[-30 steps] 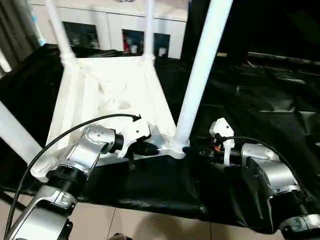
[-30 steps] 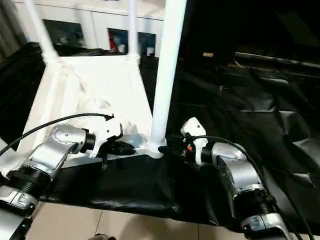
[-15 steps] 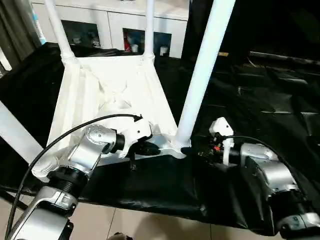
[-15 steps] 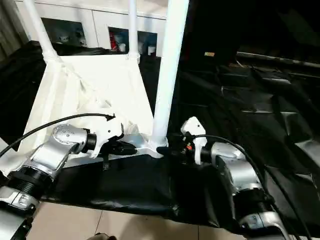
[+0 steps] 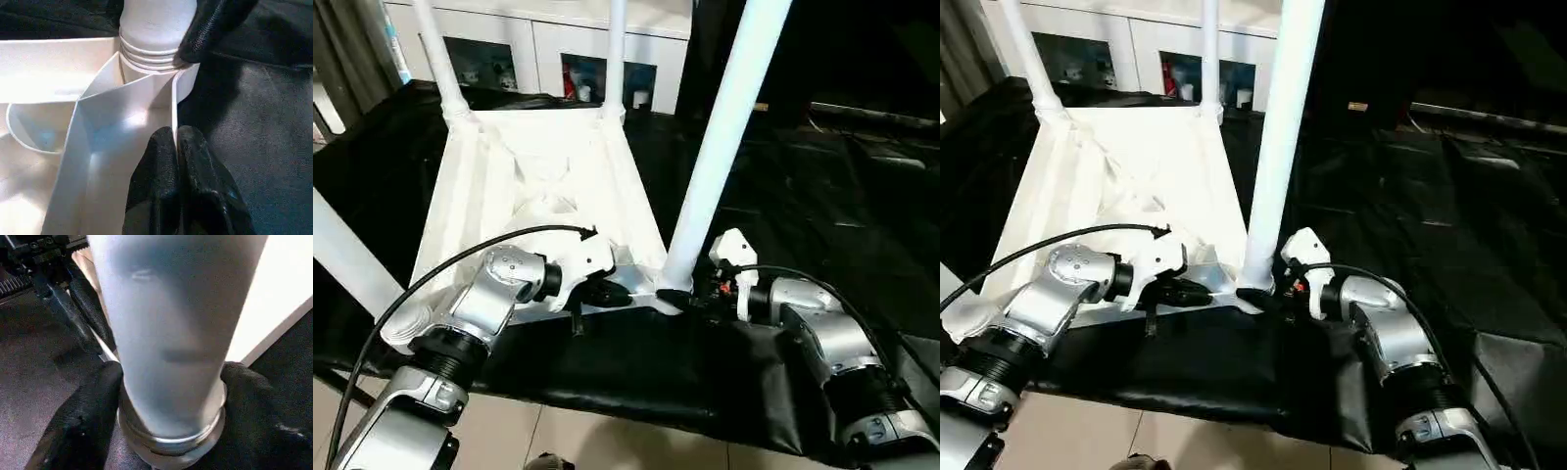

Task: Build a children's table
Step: Rotate leg to tighten

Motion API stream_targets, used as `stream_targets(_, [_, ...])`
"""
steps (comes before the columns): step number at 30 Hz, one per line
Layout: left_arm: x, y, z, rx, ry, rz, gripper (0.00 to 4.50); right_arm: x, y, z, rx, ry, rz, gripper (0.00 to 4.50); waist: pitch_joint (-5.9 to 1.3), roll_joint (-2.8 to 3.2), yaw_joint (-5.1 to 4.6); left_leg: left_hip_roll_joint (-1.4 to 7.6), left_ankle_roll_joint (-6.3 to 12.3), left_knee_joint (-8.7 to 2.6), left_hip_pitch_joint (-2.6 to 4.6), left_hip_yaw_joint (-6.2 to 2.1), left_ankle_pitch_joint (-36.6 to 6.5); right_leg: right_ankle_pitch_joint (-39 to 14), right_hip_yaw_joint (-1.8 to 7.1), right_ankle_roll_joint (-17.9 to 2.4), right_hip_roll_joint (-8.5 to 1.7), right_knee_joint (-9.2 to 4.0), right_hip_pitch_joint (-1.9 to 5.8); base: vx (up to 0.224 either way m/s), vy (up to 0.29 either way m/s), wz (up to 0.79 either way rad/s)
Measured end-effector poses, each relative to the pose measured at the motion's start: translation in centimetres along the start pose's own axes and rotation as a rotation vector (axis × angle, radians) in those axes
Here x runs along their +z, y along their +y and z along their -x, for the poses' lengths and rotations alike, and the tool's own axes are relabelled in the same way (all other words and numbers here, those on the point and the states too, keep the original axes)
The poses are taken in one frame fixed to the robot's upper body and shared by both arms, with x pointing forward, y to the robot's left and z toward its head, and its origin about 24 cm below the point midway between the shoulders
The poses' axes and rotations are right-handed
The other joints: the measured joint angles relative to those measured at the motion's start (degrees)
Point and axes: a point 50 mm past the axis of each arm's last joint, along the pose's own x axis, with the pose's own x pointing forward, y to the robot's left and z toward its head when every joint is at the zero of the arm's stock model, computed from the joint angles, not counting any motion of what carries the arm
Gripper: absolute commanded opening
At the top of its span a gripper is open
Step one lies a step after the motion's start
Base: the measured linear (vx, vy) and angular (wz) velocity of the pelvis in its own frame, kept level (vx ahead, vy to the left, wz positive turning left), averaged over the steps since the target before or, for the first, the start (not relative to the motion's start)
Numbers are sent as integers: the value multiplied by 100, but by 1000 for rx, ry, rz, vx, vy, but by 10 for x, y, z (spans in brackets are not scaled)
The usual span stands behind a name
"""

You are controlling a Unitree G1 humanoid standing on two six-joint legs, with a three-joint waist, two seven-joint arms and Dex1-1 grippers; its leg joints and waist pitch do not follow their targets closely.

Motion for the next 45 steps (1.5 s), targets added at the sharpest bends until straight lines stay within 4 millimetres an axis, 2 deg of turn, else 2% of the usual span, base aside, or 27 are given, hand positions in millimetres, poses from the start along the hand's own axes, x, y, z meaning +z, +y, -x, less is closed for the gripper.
stream_targets(5, [0,0,0,0,0,-2,0,0,0,-1,2,-5,-7,275,0,0,7,0,0,0,0,0,0,0,0,0,0,1,0,0,0,0])
stream_targets(12, [-1,1,0,17,0,4,0,-1,-1,-3,-35,-33,-34,273,0,0,8,1,-1,2,1,0,1,0,0,0,0,8,-2,0,0,0])
stream_targets(15, [1,5,-6,88,-1,24,0,-5,-3,-11,-164,-82,-92,272,0,0,-58,2,-7,13,9,0,6,3,5,-4,0,23,-1,0,0,0])
stream_targets(19, [11,13,-29,199,4,54,0,-8,-10,-23,-399,-127,-183,272,0,-1,-101,0,-11,14,41,3,8,11,12,-17,-4,21,23,0,0,0])
stream_targets(24, [22,18,-48,302,7,73,0,-1,-17,-36,-613,-135,-224,272,1,1,-107,-1,-13,5,44,4,7,13,11,-15,-5,16,18,0,0,0])
stream_targets(27, [26,19,-53,323,5,67,0,0,-17,-40,-673,-147,-221,272,0,3,-86,-1,-13,-10,41,4,7,12,5,-14,-5,3,17,0,0,0])
stream_targets(28, [26,19,-53,324,2,62,0,0,-17,-40,-673,-151,-216,272,0,5,-84,-1,-13,-13,39,4,7,12,4,-13,-5,0,16,0,0,0])
stream_targets(29, [26,19,-53,323,-1,58,0,0,-17,-40,-669,-156,-216,307,1,5,-83,-1,-12,-15,36,5,7,12,3,-13,-5,-2,14,0,0,0])
stream_targets(31, [25,19,-52,315,-6,46,0,-1,-17,-37,-636,-172,-226,342,1,4,-83,-1,-10,-15,30,5,5,12,2,-13,-5,-5,10,0,0,0])
stream_targets(37, [14,15,-35,226,-29,13,0,-3,-14,-16,-382,-136,-154,387,5,7,-85,1,-4,-15,22,4,3,13,-2,-13,-4,-9,4,0,0,0])
stream_targets(41, [7,10,-23,140,-46,-14,0,10,-9,-9,-197,-125,-53,387,9,12,-77,2,-6,-15,23,4,4,12,-3,-12,-4,-7,3,0,0,0])
stream_targets(45, [2,5,-11,46,-49,-22,0,16,-4,-3,-51,-99,-19,387,10,10,24,1,-4,-13,19,7,3,12,-2,-13,-4,-13,3,0,0,0])
